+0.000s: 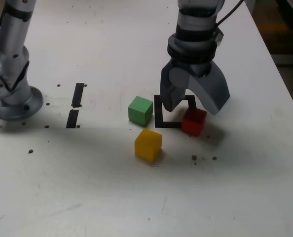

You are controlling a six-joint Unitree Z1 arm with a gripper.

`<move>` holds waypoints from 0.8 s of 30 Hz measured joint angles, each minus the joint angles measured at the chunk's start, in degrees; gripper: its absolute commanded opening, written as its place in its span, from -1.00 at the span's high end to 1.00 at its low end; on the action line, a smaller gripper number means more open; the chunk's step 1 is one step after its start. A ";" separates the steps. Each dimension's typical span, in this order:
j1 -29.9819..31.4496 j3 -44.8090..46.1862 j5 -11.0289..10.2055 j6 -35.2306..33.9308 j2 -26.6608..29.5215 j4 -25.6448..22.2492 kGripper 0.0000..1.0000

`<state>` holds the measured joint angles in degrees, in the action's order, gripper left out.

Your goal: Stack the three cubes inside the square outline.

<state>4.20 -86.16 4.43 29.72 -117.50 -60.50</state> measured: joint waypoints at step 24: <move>1.06 -0.35 -0.69 -0.48 -3.21 0.21 -0.27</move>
<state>5.27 -86.51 3.74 29.24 -120.70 -60.29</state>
